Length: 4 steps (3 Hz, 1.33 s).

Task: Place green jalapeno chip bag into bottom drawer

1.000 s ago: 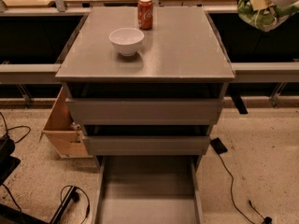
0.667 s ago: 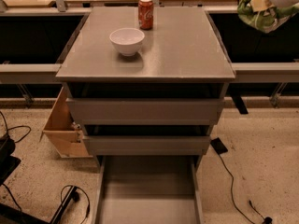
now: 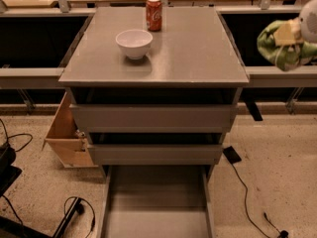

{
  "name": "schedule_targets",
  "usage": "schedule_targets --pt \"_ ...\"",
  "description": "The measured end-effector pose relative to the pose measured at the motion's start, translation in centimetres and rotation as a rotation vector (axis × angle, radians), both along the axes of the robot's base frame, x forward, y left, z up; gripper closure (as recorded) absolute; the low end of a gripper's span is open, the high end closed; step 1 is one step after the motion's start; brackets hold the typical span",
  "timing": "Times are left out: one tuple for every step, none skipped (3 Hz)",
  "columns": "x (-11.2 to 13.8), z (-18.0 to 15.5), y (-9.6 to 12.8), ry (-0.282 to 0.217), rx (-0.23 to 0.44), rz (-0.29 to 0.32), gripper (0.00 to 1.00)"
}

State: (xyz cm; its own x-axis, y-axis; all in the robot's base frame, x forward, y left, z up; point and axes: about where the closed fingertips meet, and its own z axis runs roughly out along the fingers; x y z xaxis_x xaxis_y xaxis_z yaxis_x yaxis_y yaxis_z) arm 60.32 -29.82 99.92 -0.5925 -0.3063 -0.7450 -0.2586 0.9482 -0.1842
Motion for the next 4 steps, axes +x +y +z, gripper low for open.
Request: schedule_targets --pt "-5.9 -7.3 0.2 0.167 0.109 -0.044 1.00" --pt "-8.5 -14.5 1.2 0.309 0.243 -0.046 1.00" --pt "-7.8 -19.3 3.4 0.396 0.368 0.007 1.00" --pt "-7.6 -20.3 3.9 0.416 0.397 0.015 1.00"
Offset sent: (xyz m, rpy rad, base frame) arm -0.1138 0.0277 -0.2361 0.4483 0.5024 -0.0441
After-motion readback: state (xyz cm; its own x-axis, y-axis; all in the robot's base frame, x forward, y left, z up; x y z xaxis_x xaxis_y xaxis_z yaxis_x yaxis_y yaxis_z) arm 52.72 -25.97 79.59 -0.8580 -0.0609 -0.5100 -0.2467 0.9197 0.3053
